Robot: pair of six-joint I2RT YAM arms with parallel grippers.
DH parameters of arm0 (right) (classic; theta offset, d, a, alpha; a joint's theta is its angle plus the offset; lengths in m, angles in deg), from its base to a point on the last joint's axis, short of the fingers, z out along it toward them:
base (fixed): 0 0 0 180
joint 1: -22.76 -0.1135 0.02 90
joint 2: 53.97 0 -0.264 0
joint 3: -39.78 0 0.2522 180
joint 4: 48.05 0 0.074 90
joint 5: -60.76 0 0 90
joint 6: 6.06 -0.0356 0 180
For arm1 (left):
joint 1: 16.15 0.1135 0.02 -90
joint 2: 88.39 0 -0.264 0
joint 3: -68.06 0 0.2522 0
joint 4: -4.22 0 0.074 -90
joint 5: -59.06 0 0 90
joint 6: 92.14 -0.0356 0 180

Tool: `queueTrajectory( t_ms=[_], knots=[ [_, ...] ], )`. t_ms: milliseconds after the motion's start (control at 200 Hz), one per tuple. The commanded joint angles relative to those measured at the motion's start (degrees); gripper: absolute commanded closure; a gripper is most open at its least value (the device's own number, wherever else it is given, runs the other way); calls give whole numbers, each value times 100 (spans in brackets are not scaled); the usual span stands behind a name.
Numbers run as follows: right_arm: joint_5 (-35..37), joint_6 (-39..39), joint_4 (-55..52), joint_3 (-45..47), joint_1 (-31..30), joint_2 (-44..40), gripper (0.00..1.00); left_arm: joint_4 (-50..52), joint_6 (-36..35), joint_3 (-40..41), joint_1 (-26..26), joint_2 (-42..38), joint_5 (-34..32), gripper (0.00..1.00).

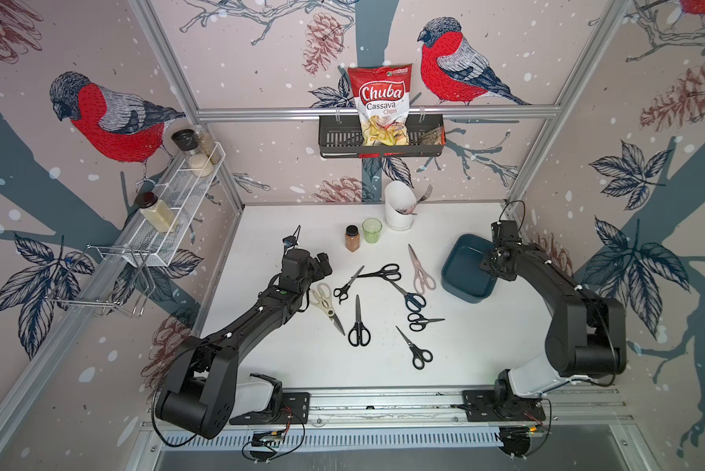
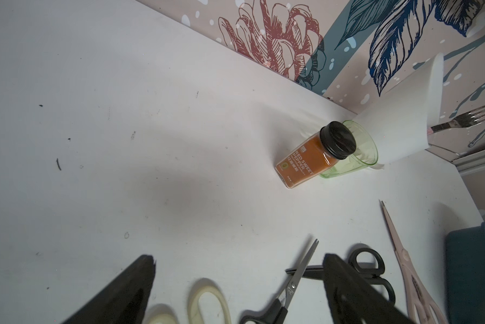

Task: Put the scissors into the storage box
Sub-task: Move the storage box to the center of the board, then pick up the scissors from the center of the board.

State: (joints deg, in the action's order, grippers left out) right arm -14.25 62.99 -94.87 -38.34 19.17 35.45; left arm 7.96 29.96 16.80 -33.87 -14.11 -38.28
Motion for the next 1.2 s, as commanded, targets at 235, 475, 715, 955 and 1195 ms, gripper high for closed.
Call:
queueTrajectory(
  t_ms=[235,475,715,955,1195],
  knots=[
    [-191,-42,-676,-1189,-2047,703,48,276,30,-176,-7,116,348,3],
    [-667,54,-1106,-1952,-2758,2108,53,488,137,-143,-5,238,287,4],
    [-1081,121,-948,-1845,-2733,2434,55,536,113,35,-4,118,-53,4],
    [-1118,222,-846,-1552,-2427,2455,54,490,94,60,-8,106,-95,4],
    [-1196,335,-750,-1491,-2453,2393,54,481,81,53,-5,112,-122,4]
  ],
)
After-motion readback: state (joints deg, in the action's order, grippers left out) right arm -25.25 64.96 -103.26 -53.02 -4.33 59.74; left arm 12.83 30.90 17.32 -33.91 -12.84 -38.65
